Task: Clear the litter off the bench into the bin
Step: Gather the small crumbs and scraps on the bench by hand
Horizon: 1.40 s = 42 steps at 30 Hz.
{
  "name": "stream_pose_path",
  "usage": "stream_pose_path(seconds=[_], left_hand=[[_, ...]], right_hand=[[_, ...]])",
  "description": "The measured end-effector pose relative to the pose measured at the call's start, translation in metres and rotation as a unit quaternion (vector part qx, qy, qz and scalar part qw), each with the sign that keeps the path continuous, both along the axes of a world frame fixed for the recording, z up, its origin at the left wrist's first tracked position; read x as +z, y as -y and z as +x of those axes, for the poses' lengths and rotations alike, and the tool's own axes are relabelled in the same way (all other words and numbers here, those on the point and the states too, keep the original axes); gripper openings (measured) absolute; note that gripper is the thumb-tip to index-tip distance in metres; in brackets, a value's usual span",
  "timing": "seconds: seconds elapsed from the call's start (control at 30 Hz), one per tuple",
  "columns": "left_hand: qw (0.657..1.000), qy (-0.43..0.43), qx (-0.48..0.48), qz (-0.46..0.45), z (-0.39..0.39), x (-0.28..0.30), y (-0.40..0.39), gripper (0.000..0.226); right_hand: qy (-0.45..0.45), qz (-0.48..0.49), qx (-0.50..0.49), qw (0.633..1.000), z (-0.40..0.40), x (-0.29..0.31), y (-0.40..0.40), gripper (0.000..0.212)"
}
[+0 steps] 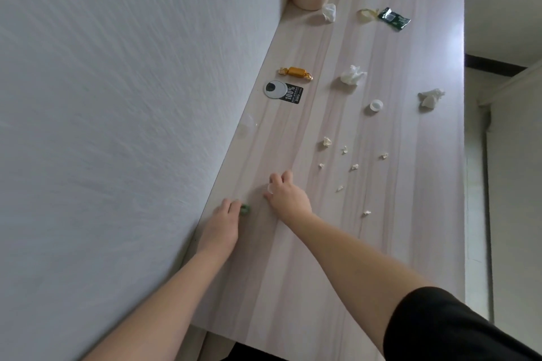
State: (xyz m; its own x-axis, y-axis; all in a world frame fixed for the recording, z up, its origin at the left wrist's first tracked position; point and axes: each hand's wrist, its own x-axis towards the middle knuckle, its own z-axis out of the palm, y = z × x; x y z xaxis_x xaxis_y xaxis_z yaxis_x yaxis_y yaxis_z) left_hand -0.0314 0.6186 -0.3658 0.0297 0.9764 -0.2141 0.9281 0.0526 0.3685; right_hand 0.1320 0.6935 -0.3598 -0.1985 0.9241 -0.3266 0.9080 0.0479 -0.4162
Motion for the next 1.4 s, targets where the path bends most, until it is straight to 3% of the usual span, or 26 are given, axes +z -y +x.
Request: stream_pose_path(seconds=[0.07,0.2,0.27,0.33,0.47,0.63,0.73,0.8,1.0,1.07,1.2,1.33,1.4], left_hand=[[0.999,0.041,0.013,0.033,0.004,0.005,-0.006,0.013],[0.996,0.061,0.009,0.061,0.024,0.014,-0.022,0.035],[0.996,0.059,0.002,0.066,0.040,0.018,-0.033,0.042],[0.996,0.071,-0.010,0.060,0.059,0.022,-0.045,0.045],[0.984,0.164,-0.059,0.024,0.100,0.023,-0.067,0.042],[0.980,0.183,-0.082,0.009,0.142,0.024,-0.089,0.023],[0.989,0.135,-0.039,-0.055,0.159,0.018,-0.102,0.058],[0.993,0.103,-0.018,-0.062,0.165,0.014,-0.110,0.062],[0.997,0.061,-0.043,-0.027,0.178,0.004,-0.128,0.034],[0.997,0.055,-0.057,-0.010,0.180,-0.001,-0.131,0.022],[0.996,0.056,-0.071,-0.003,0.177,-0.006,-0.133,0.019],[0.988,0.142,-0.053,0.010,0.169,0.001,-0.138,0.015],[0.986,0.157,-0.044,0.038,0.164,0.006,-0.144,0.014]], right_hand=[[-0.031,-0.007,-0.018,0.999,0.008,0.004,0.003,0.028],[-0.109,0.003,-0.107,0.988,0.050,0.016,0.018,0.015],[-0.099,0.025,-0.159,0.982,0.080,0.019,0.030,0.007],[-0.074,0.062,-0.212,0.972,0.114,0.020,0.043,0.012],[-0.054,0.082,-0.302,0.948,0.175,0.014,0.064,0.018],[-0.034,-0.012,-0.265,0.964,0.201,0.001,0.067,0.035],[-0.030,-0.008,-0.243,0.969,0.200,-0.005,0.067,0.028],[-0.026,0.012,-0.237,0.971,0.198,-0.006,0.065,0.022],[0.018,0.048,-0.190,0.980,0.199,-0.010,0.053,0.015],[-0.003,0.057,-0.203,0.978,0.202,-0.011,0.045,0.018],[-0.115,0.046,-0.307,0.944,0.211,-0.006,0.018,0.009],[-0.212,0.047,-0.392,0.894,0.229,0.001,-0.018,0.007],[-0.234,0.050,-0.395,0.887,0.237,0.002,-0.033,0.016]])
